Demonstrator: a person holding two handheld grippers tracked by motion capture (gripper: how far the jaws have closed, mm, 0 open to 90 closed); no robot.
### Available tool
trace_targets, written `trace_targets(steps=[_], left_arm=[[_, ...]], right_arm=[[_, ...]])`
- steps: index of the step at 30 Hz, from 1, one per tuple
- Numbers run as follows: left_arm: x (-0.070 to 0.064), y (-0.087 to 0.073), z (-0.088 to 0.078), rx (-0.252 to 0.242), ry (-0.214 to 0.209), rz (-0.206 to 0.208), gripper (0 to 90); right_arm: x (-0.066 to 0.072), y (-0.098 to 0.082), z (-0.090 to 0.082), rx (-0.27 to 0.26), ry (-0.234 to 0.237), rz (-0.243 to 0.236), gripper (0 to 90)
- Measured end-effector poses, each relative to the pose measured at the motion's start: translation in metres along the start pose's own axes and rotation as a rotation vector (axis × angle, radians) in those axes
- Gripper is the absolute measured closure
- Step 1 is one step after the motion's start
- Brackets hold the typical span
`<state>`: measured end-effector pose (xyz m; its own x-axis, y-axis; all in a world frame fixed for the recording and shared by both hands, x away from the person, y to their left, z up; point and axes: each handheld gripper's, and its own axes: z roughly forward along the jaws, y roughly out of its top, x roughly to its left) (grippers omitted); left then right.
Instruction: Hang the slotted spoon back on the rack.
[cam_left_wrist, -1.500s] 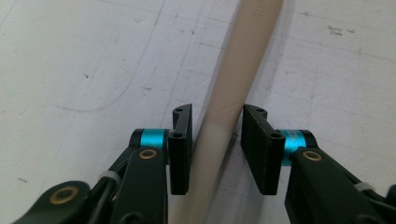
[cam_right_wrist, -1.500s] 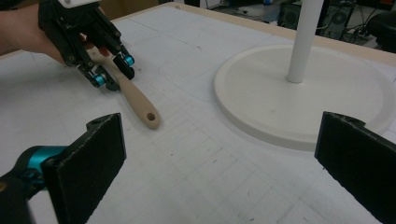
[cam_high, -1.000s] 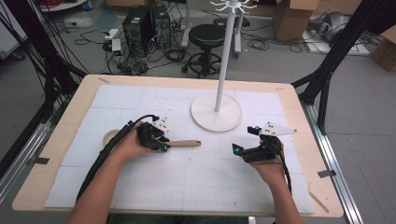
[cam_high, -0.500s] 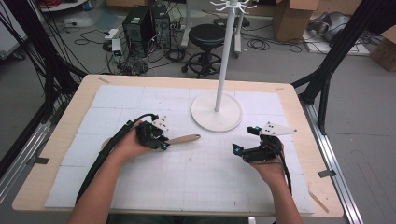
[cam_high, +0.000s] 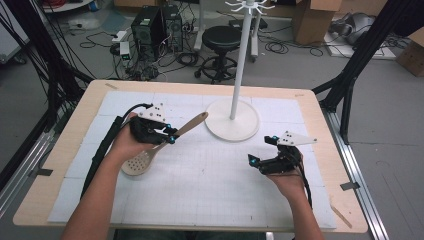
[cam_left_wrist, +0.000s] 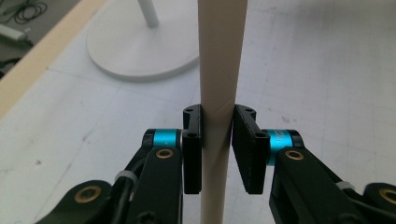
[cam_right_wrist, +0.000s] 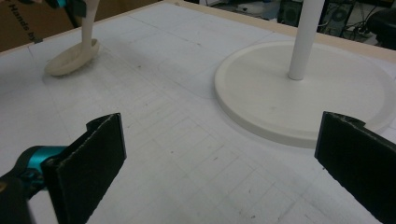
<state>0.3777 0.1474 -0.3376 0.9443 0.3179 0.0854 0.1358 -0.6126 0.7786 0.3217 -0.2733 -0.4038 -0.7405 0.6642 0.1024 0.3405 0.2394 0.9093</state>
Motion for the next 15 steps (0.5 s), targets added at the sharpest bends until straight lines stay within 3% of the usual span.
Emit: trace_targets(steps=[6, 15], left_arm=[[0.005, 0.009, -0.011, -0.081, 0.008, -0.023, 74.4], [0.014, 0.022, -0.023, -0.110, 0.029, -0.034, 74.3]], right_arm=[[0.000, 0.000, -0.001, -0.002, 0.002, 0.005, 0.7], [-0.001, 0.000, 0.000, -0.002, 0.001, 0.003, 0.7]])
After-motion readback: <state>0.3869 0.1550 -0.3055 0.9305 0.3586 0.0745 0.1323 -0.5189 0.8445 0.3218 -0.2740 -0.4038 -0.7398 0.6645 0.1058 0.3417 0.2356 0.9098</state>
